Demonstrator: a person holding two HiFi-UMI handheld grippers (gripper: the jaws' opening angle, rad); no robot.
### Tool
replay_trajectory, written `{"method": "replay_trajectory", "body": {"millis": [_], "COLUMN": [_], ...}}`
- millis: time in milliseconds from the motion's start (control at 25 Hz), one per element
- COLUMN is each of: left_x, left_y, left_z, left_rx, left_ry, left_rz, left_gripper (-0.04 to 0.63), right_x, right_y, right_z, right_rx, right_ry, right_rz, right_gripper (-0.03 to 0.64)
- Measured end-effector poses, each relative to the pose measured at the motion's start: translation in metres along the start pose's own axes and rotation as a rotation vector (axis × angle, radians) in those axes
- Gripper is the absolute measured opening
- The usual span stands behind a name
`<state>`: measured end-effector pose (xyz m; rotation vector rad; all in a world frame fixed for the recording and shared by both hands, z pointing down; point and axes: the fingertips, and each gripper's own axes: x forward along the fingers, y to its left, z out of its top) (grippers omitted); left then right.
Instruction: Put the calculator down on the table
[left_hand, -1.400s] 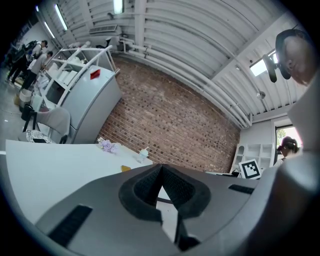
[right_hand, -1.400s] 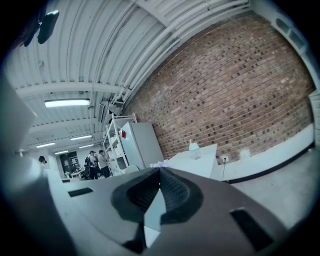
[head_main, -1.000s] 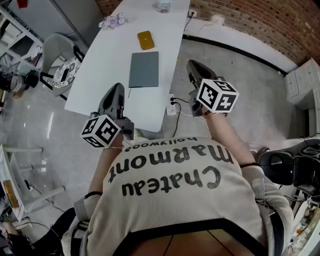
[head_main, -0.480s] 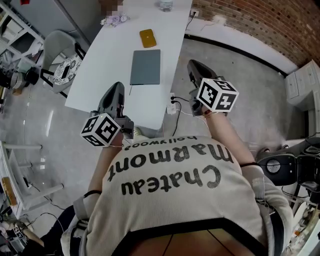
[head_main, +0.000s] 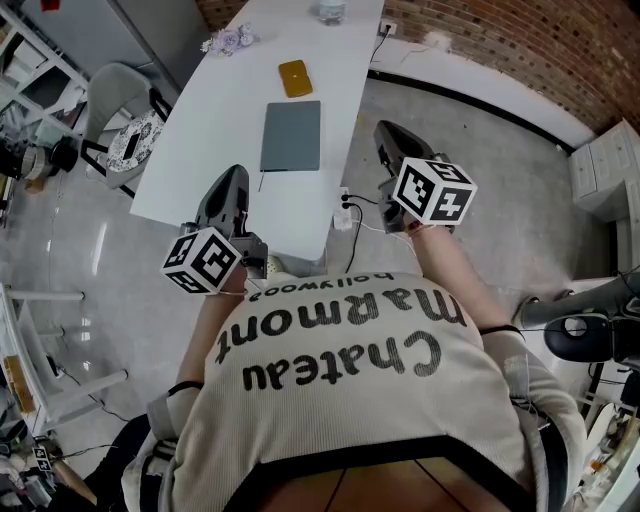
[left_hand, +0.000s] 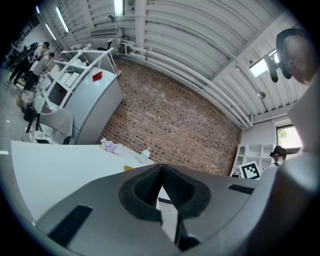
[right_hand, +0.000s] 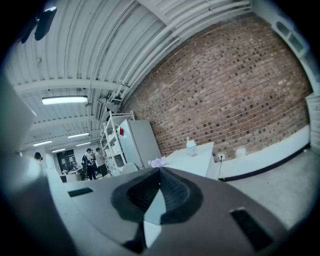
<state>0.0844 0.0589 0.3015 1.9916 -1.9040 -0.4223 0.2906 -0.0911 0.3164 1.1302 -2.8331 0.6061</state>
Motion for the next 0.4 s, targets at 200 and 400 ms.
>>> {"method": "replay_trajectory", "body": {"millis": [200,400], "left_x": [0.0027,0.0063], "left_y": [-0.0034,-0.007], "left_z": [-0.0001,0.0], "left_rx": [0.001,0.005], "left_ry": [0.005,-0.001], "left_rz": [0.0,-0.005], "left_gripper": [0.002,0.002], "right_x": [-0.0011,-0.001], "right_y": [-0.0045,-0.0085], "right_z": [0.003,0.0053], "right_rx": [0.004,-0.001], "right_ry": [-0.004,-0.011], "right_rz": [-0.006,-0.006], "right_gripper": [0.003,0.003]}}
